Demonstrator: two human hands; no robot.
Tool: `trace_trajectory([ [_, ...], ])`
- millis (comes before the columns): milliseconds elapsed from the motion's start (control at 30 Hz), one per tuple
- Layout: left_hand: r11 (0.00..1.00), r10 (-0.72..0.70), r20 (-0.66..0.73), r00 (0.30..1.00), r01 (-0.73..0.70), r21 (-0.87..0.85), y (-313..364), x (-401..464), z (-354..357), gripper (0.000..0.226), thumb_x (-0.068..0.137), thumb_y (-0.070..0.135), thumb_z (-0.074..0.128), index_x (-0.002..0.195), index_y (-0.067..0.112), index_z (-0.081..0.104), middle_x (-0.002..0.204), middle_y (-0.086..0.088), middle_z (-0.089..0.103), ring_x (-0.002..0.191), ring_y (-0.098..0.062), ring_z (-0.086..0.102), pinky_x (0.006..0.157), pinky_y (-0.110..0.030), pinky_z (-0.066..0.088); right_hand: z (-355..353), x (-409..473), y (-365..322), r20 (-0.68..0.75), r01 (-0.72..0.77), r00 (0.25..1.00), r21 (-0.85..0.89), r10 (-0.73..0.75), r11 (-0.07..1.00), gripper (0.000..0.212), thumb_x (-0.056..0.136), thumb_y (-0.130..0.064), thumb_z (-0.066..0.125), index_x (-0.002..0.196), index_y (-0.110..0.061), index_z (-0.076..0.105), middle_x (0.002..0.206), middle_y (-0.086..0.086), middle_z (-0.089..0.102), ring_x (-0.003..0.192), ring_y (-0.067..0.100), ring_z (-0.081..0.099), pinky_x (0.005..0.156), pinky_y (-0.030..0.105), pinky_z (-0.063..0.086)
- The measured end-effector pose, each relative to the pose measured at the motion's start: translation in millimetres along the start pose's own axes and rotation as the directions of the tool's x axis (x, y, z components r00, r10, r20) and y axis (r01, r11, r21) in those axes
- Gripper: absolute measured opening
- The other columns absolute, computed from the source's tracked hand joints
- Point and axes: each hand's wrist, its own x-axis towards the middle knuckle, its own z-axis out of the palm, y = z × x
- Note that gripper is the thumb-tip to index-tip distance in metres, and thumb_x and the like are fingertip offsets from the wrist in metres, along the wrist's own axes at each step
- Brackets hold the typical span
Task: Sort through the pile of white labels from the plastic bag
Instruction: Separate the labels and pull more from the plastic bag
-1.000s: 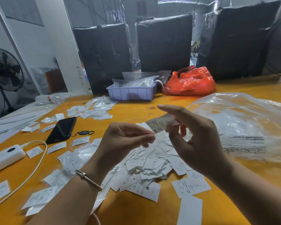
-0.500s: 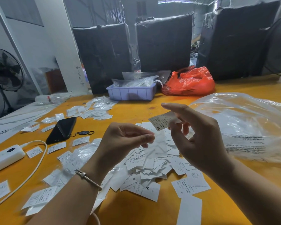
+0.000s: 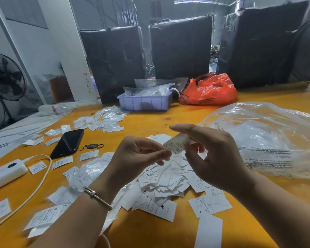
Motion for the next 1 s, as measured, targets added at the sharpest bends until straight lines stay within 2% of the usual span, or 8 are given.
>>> trace_trajectory([
  [300,0.998,-0.054,0.085,0.995,0.055,-0.009,-3.3,0.5,3.9,0.025,0.072,0.026,0.076,0.086,0.006,0.078,0.077,-0.007,0.076,0.069,-0.016,0.071,0.061,-0.016,0.051,1.5,-1.5,5.0,0.243,-0.064,0.968,0.0,0.062,0.998,0.051,0.074,-0.008,0.054,0.123,-0.02,0.062,0.059,-0.011,0.053,0.047,0.009,0.045,0.045,0.03,0.044],
  [400,0.999,-0.054,0.065,0.996,0.054,-0.004,-4.4,1.1,6.3,0.03,0.072,0.028,0.075,0.088,0.004,0.078,0.078,-0.01,0.076,0.07,-0.018,0.071,0.061,-0.017,0.051,6.5,-3.1,3.4,0.347,-0.096,0.932,-0.045,0.106,0.994,0.052,0.08,-0.012,0.059,0.13,-0.026,0.055,0.067,-0.005,0.061,0.053,0.012,0.051,0.051,0.036,0.049],
  [500,0.999,-0.052,0.022,0.998,0.053,-0.007,-5.2,2.1,4.6,0.029,0.072,0.026,0.075,0.088,0.002,0.077,0.078,-0.011,0.076,0.068,-0.014,0.069,0.06,-0.017,0.05,7.1,-1.9,3.4,0.201,-0.149,0.97,0.05,0.136,0.988,0.039,0.082,-0.012,0.069,0.12,-0.019,0.064,0.074,-0.009,0.061,0.059,0.005,0.054,0.055,0.031,0.051],
  [567,0.998,-0.057,-0.005,0.998,0.057,-0.018,-4.6,2.1,3.6,0.028,0.072,0.027,0.075,0.086,0.004,0.078,0.078,-0.01,0.076,0.066,-0.012,0.067,0.058,-0.017,0.05,5.6,1.1,4.9,0.091,-0.195,0.979,0.15,0.183,0.969,0.028,0.08,-0.005,0.073,0.106,-0.015,0.071,0.073,-0.009,0.064,0.06,0.008,0.058,0.056,0.027,0.05],
  [633,0.998,-0.065,-0.018,0.998,0.065,-0.025,-4.3,2.3,2.8,0.026,0.072,0.029,0.074,0.086,0.007,0.078,0.079,-0.008,0.076,0.067,-0.011,0.067,0.057,-0.018,0.051,5.3,3.0,4.7,0.058,-0.19,0.982,0.181,0.183,0.965,0.021,0.077,0.0,0.075,0.094,-0.012,0.075,0.073,-0.007,0.067,0.06,0.009,0.06,0.055,0.027,0.051],
  [833,0.996,-0.067,0.02,0.998,0.068,-0.062,-4.8,2.9,1.2,0.025,0.074,0.024,0.073,0.09,0.005,0.078,0.081,-0.004,0.077,0.074,-0.009,0.071,0.061,-0.014,0.051,8.6,0.4,4.2,0.207,-0.224,0.963,0.259,0.172,0.94,0.018,0.081,-0.002,0.07,0.089,-0.016,0.077,0.08,-0.007,0.068,0.069,0.011,0.063,0.056,0.025,0.05],
  [933,0.996,-0.068,-0.008,0.998,0.068,-0.049,-3.9,3.5,2.1,0.028,0.074,0.028,0.072,0.089,0.006,0.078,0.078,-0.001,0.076,0.071,-0.006,0.069,0.059,-0.014,0.049,7.5,0.3,9.8,0.259,-0.308,0.939,0.334,0.228,0.891,0.012,0.083,-0.014,0.071,0.093,-0.02,0.075,0.084,-0.011,0.067,0.075,0.009,0.063,0.059,0.022,0.05],
  [1000,0.994,-0.071,-0.037,0.997,0.068,-0.085,-3.2,3.9,1.8,0.029,0.074,0.031,0.071,0.088,0.007,0.078,0.078,-0.001,0.076,0.07,-0.006,0.068,0.059,-0.016,0.05,8.3,-0.3,11.4,0.261,-0.346,0.928,0.341,0.266,0.874,0.02,0.079,-0.024,0.076,0.098,-0.019,0.073,0.084,-0.008,0.069,0.073,0.009,0.065,0.061,0.026,0.053],
])
